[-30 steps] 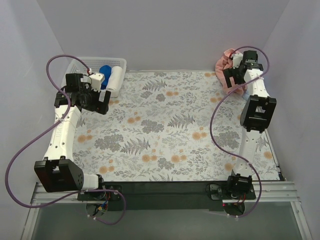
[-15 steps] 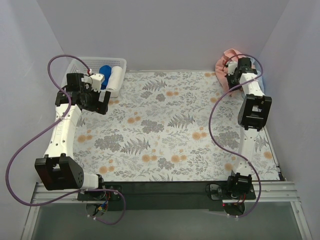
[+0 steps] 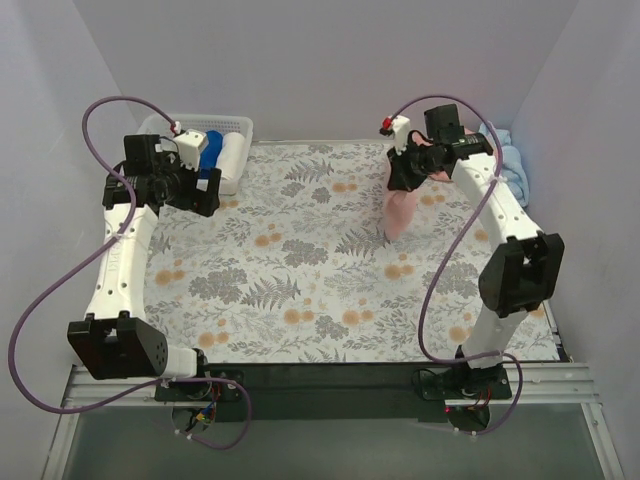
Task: Roll the towels
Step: Grab a towel with the right arm, then move the towel to the center of the board
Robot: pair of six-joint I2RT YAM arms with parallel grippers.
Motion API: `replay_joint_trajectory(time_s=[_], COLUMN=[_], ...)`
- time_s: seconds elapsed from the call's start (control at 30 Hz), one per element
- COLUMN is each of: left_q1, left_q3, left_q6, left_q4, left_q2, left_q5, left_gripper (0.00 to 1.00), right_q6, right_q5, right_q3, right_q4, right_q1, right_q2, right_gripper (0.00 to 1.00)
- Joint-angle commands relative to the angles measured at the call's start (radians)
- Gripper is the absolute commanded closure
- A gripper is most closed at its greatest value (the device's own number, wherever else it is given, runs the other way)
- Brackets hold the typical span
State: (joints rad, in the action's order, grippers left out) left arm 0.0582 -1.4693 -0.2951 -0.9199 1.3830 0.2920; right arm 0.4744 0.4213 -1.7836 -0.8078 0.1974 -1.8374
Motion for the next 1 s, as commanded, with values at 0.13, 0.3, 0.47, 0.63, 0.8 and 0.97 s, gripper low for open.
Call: replay_joint_trajectory(time_s=[0.13,0.3,0.47,0.63,0.8,0.97], left_q1=[0.005,0.006,0.006,-0.014,-0.156,-0.438], left_q3=[-0.068,-0.089,-0.092,-0.074,-0.031,0.058], left_q6=[0.007,0.013,0.025,0.085,0.134,0.264], left_q4=[-0.002,0.007,0.012,0.032,0.050,0.068], left_q2=[0.002,0.014,0.028,0.036,0.071,0.105], left_q5=[0.142,0.215,0.332,0.455,0.454,0.324], left_gripper=[0.02,0.02,0.02,0.02,0.03,0.05], right_q6=[-0.052,-0.085,-0.135,-0.132,-0.082,-0.023], right_q5=[0.227,0.321,0.298,0.271,0.134,-0.100], right_q3=[0.188,0.224,0.124,0.121,0.167,0.113], right_q4=[-0.100,-0.090,-0.090,-0.091,-0.096,-0.085], right_q1=[0.258,0.428,0.442,0.259,-0.026,-0.173], right_q2=[0.148,0.138,0.084,0.136,0.155,0.031], right_gripper=[0.99,0.97,0.67,0.39,0.43,0.49])
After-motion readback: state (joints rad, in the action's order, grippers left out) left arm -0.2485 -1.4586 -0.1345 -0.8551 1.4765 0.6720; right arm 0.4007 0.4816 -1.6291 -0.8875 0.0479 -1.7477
